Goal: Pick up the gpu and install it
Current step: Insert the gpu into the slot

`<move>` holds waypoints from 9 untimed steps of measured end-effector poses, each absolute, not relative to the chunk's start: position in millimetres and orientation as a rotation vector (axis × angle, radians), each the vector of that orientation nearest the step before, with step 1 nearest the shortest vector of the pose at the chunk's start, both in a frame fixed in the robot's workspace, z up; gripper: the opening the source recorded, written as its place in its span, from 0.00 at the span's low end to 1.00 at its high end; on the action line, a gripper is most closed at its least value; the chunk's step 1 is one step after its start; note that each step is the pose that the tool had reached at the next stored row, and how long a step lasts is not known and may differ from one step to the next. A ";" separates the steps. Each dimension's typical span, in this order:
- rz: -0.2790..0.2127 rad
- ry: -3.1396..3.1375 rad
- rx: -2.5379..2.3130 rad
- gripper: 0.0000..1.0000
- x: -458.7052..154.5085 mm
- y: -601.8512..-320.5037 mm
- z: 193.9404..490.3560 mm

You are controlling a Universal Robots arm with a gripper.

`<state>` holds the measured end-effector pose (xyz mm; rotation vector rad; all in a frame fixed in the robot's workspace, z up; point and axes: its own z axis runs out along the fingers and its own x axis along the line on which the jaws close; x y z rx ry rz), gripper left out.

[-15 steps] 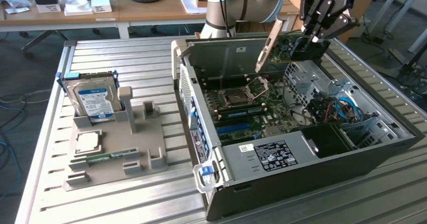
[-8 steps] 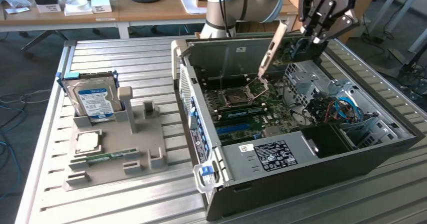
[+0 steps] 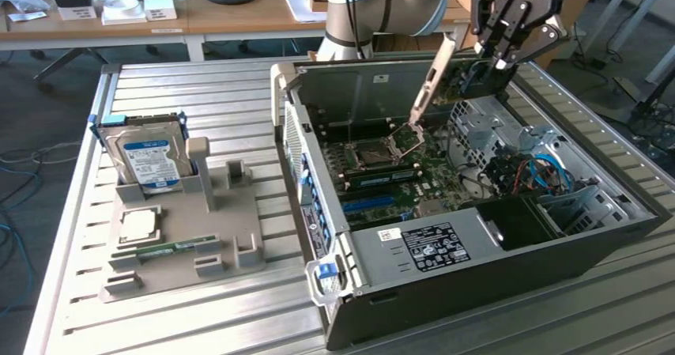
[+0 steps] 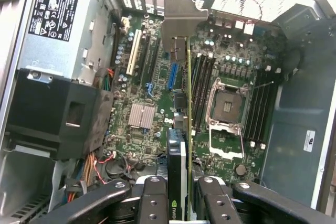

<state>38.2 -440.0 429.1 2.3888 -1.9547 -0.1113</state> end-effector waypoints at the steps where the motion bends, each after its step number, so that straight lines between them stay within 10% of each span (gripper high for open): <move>1: -0.108 -1.951 2.394 0.27 38.2 -440.0 428.6; 9: -0.042 -1.966 2.428 0.27 31.3 -439.8 423.6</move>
